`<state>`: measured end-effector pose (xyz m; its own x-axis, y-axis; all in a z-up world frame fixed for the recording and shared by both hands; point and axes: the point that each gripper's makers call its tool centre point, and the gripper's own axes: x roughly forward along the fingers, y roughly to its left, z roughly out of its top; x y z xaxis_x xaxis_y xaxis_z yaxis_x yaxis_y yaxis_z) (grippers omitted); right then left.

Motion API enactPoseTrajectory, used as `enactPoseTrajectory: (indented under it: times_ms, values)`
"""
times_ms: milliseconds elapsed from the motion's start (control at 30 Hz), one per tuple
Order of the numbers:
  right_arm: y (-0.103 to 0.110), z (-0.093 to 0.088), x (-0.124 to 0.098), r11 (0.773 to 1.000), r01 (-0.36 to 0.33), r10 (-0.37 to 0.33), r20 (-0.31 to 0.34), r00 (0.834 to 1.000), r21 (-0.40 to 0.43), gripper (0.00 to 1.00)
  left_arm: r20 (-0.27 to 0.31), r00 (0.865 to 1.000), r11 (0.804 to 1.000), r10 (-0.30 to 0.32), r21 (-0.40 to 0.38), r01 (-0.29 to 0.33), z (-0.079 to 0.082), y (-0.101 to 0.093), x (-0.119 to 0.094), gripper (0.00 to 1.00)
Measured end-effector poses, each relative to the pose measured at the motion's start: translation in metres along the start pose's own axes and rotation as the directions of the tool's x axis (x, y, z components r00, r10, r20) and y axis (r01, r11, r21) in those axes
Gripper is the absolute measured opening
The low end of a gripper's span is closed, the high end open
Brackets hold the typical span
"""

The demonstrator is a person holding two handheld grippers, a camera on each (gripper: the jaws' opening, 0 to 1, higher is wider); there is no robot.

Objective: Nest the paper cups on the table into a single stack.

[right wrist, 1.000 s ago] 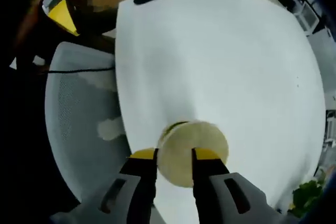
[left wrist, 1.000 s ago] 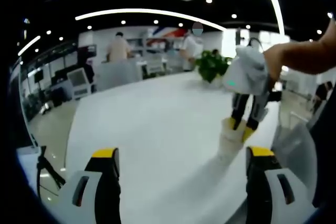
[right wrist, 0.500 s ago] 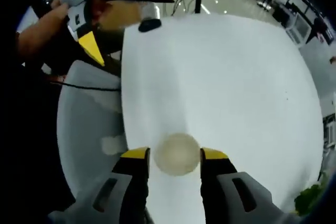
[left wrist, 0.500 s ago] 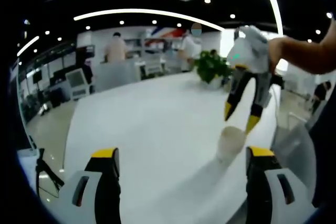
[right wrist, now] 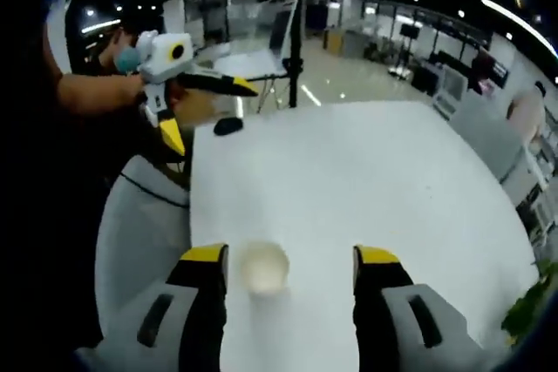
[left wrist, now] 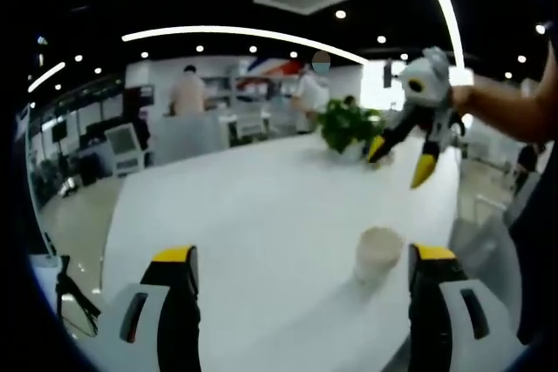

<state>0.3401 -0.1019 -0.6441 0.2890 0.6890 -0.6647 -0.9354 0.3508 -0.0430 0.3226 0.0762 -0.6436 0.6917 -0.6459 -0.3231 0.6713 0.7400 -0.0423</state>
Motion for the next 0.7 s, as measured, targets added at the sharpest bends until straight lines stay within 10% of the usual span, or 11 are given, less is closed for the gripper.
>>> enactPoseTrajectory:
  times_ms: [333,700]
  values:
    - [-0.018,-0.003,-0.032,0.984,0.099,-0.141,0.305,0.942,0.148,0.75,0.008,1.000,1.000,0.025,-0.013,-0.025,-0.004,0.005,0.005,0.99]
    - [-0.023,-0.021,-0.052,0.961,0.163,-0.243,0.402,0.883,0.224,0.98,0.010,0.999,0.999,0.044,0.003,-0.044,-0.009,0.000,0.008,0.99]
